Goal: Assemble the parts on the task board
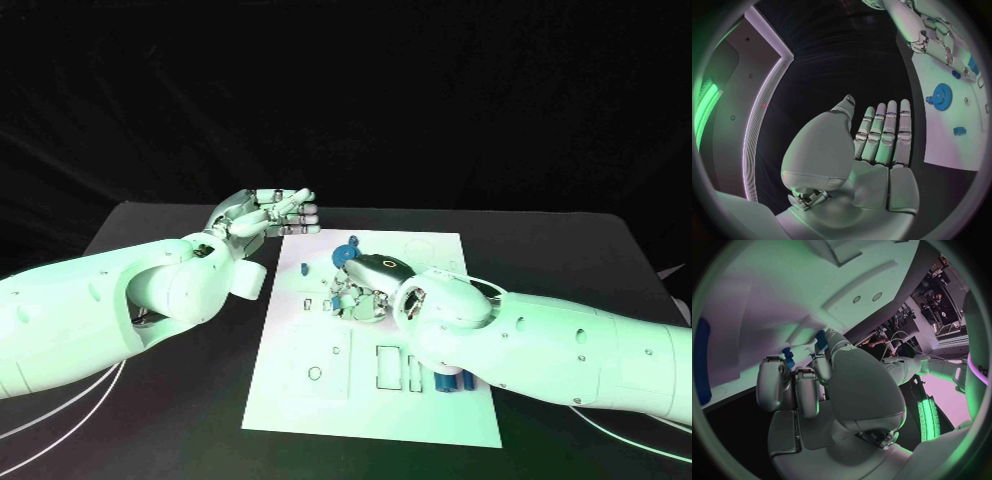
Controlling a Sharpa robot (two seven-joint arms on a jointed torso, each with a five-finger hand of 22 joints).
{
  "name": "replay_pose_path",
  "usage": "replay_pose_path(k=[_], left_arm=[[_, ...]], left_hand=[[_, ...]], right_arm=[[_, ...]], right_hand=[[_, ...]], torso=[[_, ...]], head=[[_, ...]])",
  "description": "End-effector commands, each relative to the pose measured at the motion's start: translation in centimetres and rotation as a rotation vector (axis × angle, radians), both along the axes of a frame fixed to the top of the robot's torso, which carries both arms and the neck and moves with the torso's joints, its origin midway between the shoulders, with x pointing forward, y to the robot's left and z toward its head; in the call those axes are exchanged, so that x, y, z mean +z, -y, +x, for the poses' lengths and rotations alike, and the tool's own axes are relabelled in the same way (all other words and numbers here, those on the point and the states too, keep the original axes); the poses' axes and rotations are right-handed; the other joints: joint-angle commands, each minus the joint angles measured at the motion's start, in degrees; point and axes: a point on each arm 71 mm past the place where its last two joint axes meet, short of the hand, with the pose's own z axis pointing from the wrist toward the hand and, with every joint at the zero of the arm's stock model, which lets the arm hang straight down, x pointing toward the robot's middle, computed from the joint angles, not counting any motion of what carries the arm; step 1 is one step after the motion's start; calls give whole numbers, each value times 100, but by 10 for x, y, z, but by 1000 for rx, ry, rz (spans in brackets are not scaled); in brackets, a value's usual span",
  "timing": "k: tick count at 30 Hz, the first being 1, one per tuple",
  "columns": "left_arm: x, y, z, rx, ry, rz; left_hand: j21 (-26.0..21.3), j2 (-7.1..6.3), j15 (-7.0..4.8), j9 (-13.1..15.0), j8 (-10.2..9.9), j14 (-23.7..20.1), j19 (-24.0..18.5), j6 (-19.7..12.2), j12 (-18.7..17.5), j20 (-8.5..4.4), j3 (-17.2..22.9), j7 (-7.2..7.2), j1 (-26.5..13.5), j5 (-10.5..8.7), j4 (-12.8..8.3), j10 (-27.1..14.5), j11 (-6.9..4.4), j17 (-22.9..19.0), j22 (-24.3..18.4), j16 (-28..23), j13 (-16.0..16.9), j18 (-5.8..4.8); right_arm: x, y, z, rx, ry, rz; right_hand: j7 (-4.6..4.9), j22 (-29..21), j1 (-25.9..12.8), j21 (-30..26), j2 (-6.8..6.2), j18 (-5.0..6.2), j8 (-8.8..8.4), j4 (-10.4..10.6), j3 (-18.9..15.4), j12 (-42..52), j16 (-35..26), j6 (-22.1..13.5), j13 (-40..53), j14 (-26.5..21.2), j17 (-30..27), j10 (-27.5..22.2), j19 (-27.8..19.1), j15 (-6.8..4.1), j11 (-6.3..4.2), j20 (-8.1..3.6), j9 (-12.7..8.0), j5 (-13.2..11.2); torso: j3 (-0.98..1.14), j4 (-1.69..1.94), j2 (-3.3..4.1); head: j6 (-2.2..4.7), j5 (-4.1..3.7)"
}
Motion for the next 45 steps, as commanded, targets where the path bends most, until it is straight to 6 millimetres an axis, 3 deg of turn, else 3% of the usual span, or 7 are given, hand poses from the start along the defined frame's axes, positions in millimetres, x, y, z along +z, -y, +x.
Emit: replay_pose_path(k=[1,9,24,28,40,43,45], left_arm=[[1,2,-1,-20,8,-6],[1,2,0,-20,8,-6],[1,2,0,-20,7,-6],[1,2,0,-20,7,-6],[-1,2,0,-20,-2,1],[-2,2,0,-26,-6,24],[-3,1,1,-33,-11,49]], left_hand=[[-40,-18,13,-9,-39,7,34,27,-35,10,-30,44,52,26,-18,46,6,5,-8,-11,-5,32],[-40,-18,13,-9,-39,7,34,27,-35,10,-30,44,52,26,-18,46,6,5,-8,-11,-5,32],[-40,-18,13,-9,-39,7,34,27,-35,10,-30,44,52,26,-18,46,6,5,-8,-11,-5,32],[-40,-18,13,-9,-39,7,34,27,-35,10,-30,44,52,26,-18,46,6,5,-8,-11,-5,32],[-49,-7,13,-9,-51,15,40,36,-52,10,-51,42,64,26,-19,58,5,8,-9,-30,-5,32],[52,5,-49,-4,-60,231,248,88,-67,-62,-89,-3,113,29,-38,126,-37,61,32,44,2,41],[194,32,-156,11,-30,578,503,187,-37,-167,-64,-65,216,47,-93,252,-108,149,90,216,19,28]], right_arm=[[-4,0,-1,1,-7,-33],[-3,-1,-1,1,-2,-26],[-1,-1,-2,1,12,-8],[-1,-2,-2,1,16,-1],[7,5,-6,-9,62,64],[15,13,-10,12,82,132],[21,19,-10,42,75,167]], right_hand=[[18,170,-97,-34,-13,-50,-36,44,-1,-32,11,-58,-15,480,995,-52,-18,15,1,22,-12,-45],[65,130,-217,-96,-80,-37,-77,114,-47,-81,-11,-180,-71,469,950,-112,-54,53,44,54,-36,-253],[129,59,-322,-200,-181,-14,-147,188,-119,-189,-26,-379,-196,462,922,-254,-120,103,105,98,-73,-340],[155,40,-485,-242,-293,-7,-173,303,-277,-249,-57,-494,-273,445,860,-350,-141,133,137,130,-88,-249],[206,-20,-562,-357,-419,17,-184,498,-626,-348,-92,-699,-430,422,792,-533,-203,179,188,177,-98,-127],[215,-48,-471,-398,-391,28,-184,508,-652,-293,-99,-743,-382,421,778,-482,-223,182,191,182,-99,-58],[196,-106,-311,-473,-298,48,-119,460,-595,-285,-121,-663,-381,409,733,-479,-271,172,176,179,-73,-32]], torso=[[-1,-1,2],[-1,1,3],[1,-1,3],[1,0,4],[3,0,-3],[1,-1,-13],[-1,-8,-18]], head=[[2,-4],[6,-17],[5,-25],[6,-27],[6,-31],[15,-31],[34,-33]])
